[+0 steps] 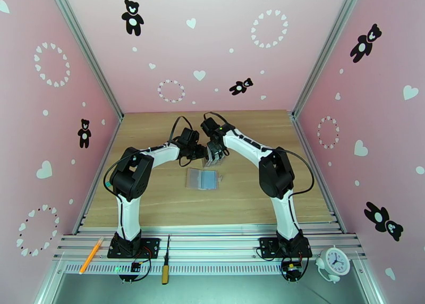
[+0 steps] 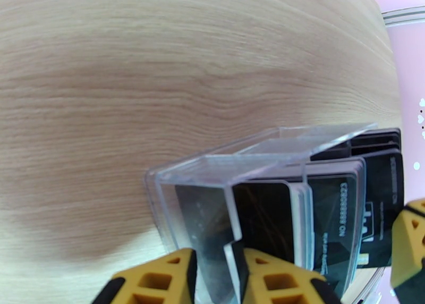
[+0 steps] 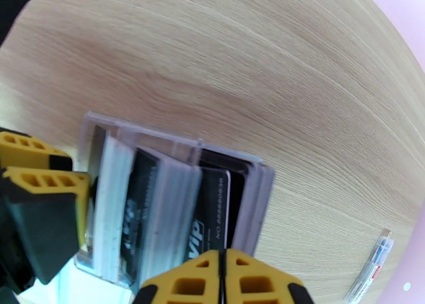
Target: Put the credit cards into the card holder
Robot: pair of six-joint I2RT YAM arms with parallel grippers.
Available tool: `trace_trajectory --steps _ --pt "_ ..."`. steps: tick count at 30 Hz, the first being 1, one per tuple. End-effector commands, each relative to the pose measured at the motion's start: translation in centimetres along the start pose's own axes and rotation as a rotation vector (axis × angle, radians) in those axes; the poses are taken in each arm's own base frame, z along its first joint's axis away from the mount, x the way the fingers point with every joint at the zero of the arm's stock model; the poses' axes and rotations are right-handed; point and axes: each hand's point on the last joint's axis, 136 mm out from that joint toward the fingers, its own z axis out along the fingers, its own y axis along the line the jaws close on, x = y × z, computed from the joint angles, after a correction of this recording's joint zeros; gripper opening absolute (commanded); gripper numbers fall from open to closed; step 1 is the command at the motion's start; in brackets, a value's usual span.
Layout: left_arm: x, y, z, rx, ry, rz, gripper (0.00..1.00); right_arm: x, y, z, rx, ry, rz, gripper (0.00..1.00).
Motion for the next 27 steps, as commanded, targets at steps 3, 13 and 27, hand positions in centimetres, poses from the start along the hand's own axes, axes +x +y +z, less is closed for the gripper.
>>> trace_trajectory --steps 3,13,27 --pt "0.8 0.9 1.1 -0.014 0.037 -0.021 0.29 -0.8 -0.3 -2.8 -0.001 -0.037 -0.022 0.07" --pt "0.8 0.8 1.1 -0.014 0.036 -0.021 0.29 -0.4 0.1 -2.3 0.003 -0.015 -0.041 0.21" --pt "0.8 0.9 1.1 -0.012 0.037 -0.022 0.29 -0.3 -1.9 -0.3 0.046 0.014 -0.003 0.49"
